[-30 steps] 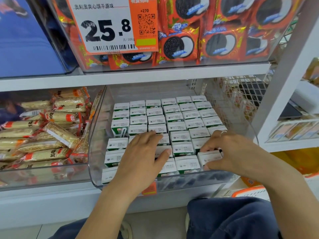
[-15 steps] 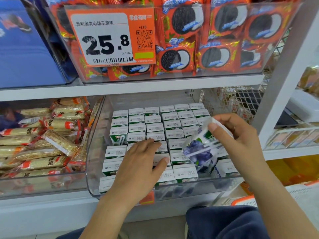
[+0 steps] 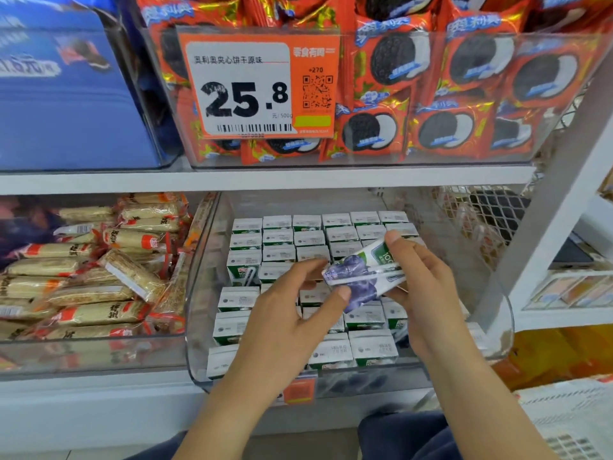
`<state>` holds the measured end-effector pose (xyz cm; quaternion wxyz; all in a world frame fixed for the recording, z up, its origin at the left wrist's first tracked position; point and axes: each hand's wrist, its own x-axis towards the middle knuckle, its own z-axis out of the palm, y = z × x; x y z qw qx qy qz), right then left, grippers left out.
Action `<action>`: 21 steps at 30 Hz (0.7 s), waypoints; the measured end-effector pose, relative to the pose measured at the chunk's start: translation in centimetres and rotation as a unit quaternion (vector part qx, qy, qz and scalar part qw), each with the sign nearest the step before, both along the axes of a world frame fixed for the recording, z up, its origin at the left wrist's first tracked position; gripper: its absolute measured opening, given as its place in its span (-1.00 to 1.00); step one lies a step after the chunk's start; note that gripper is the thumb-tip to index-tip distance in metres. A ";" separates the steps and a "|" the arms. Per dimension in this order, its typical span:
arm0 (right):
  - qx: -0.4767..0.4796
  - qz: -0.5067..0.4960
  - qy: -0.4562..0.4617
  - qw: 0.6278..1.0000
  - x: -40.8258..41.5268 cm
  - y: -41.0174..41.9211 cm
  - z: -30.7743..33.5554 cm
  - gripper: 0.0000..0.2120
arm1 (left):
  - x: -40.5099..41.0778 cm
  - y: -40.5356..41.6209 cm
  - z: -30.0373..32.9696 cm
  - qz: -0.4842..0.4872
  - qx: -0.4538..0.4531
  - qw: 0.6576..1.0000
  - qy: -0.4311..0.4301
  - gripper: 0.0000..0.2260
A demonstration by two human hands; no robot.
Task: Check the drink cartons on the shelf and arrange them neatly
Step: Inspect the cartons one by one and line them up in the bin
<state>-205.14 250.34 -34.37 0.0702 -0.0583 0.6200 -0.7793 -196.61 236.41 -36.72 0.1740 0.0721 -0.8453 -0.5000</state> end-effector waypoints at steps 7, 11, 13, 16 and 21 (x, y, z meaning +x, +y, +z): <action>-0.016 0.050 -0.022 0.998 0.6 -1.5 -0.5 -0.68 | 0.3 -0.2 -0.3 -0.015 -0.018 0.999 0.026 -0.44; -0.024 0.083 -0.033 0.996 0.7 -1.5 -0.4 -0.54 | 0.4 -0.5 -0.3 0.027 -0.020 0.997 0.075 -0.46; -0.030 0.110 -0.032 0.993 0.8 -1.4 -0.3 -0.48 | 0.5 -0.6 -0.2 0.038 -0.006 0.995 0.091 -0.49; -0.032 0.159 -0.027 0.986 1.0 -1.2 0.0 -0.49 | 0.6 -0.8 0.0 0.042 0.017 0.994 0.099 -0.53; -0.053 0.169 -0.023 0.984 1.0 -0.9 -0.1 -0.56 | 0.7 -0.6 0.2 0.032 0.009 0.995 0.099 -0.54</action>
